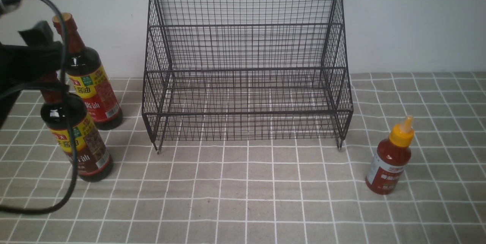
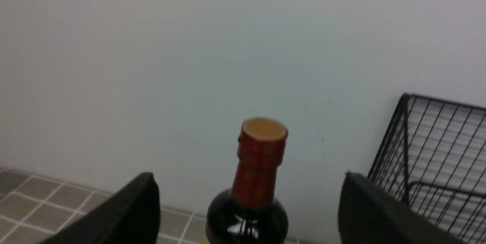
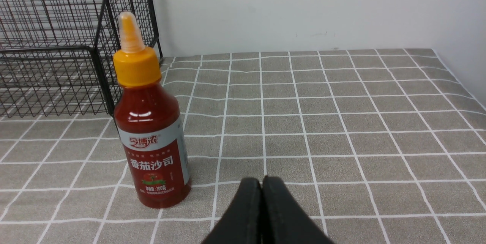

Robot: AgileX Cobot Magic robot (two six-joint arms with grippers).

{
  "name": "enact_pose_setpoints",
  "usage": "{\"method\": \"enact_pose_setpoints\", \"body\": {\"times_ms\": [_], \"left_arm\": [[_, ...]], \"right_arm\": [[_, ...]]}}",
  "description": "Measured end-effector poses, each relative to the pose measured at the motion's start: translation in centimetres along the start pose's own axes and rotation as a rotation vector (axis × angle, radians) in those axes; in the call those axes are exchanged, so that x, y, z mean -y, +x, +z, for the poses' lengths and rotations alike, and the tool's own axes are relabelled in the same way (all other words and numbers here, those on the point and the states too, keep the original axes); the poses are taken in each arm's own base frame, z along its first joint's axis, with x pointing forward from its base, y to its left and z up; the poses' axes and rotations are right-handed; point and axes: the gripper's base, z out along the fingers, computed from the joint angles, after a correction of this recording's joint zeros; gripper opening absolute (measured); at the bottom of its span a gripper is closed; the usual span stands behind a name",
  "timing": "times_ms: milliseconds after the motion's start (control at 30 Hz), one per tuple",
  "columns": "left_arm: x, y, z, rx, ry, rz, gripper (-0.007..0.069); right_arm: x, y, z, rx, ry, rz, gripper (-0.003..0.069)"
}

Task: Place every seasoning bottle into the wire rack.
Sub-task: Use the left arm to grab the condiment bottle closest to it

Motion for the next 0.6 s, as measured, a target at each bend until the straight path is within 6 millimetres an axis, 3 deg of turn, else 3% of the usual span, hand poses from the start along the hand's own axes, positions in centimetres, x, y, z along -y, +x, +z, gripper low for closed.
{"method": "enact_pose_setpoints", "body": {"times_ms": [200,433,567,600], "left_arm": [[-0.1,3.3,2.1,-0.118,-0.024,0.032,0.0573],[-0.2,5.4,3.2,-0.187,-0.038,0.051,0.0544],[-0.2,5.7,3.3,-0.197,-0.035,0.063,0.0372],[-0.2,5.7,3.3,-0.192,-0.033,0.073,0.0290]], "right_arm": [[0.0,0.0,0.0,0.000,0.000,0.000,-0.0015],[0.0,0.0,0.0,0.000,0.000,-0.001,-0.0015],[0.0,0.0,0.0,0.000,0.000,-0.001,-0.0015],[0.0,0.0,0.0,0.000,0.000,-0.001,-0.0015]]}}
